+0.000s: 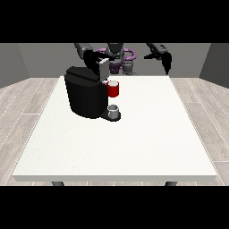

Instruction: Insert the coffee pod into the coffee machine and close the lid

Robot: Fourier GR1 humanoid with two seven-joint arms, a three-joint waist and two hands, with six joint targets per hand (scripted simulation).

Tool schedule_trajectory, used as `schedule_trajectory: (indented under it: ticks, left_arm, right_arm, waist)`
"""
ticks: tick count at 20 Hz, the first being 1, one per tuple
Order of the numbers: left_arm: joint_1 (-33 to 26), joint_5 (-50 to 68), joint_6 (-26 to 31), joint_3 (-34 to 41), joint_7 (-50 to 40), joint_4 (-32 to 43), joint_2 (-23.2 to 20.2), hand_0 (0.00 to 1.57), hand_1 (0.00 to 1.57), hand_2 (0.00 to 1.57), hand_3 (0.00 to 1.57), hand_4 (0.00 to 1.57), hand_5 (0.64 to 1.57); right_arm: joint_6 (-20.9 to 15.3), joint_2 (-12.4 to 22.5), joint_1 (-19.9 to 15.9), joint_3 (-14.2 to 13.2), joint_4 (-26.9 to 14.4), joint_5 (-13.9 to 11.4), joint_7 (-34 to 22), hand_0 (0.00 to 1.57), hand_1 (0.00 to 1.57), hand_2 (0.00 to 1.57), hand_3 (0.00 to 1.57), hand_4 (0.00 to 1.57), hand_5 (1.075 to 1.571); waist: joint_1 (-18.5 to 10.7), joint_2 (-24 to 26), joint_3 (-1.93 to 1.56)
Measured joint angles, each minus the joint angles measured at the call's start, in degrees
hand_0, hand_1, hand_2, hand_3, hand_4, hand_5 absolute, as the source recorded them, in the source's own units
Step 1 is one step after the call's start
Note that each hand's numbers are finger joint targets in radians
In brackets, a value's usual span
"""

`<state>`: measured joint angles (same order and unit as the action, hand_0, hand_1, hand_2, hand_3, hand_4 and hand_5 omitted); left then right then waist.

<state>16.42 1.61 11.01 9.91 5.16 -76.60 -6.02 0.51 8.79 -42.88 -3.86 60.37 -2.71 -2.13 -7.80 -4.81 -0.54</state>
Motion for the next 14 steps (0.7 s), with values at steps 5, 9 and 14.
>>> schedule_trajectory:
  ticks: [5, 9, 14]
  left_arm:
    - [0.31, 0.34, 1.68, -0.92, 0.83, -0.42, -0.36, 0.00, 0.00, 0.00, 0.00, 0.18, 1.571]
    - [0.96, -0.07, 0.61, -1.19, 1.71, -0.59, 0.42, 0.00, 0.00, 0.00, 0.00, 0.14, 1.571]
    - [-1.64, -0.74, -0.50, -2.36, 3.10, -0.98, 2.24, 0.00, 0.00, 0.00, 0.00, 0.19, 1.571]
  right_arm:
    - [-1.17, 0.14, 0.47, 0.15, 1.60, -0.15, -2.55, 0.00, 0.00, 0.00, 0.00, 0.12, 1.571]
    - [0.21, -1.27, 0.63, 1.94, 3.28, 0.23, -1.15, 0.00, 0.00, 0.00, 0.00, 0.13, 1.571]
    - [2.17, -5.65, 4.69, 6.56, 6.02, -0.32, 5.52, 0.00, 0.00, 0.00, 0.00, 0.27, 1.571]
  waist:
    - [-0.93, -0.03, -0.17]
    - [-0.82, 0.25, -0.04]
    - [0.45, 3.37, 0.38]
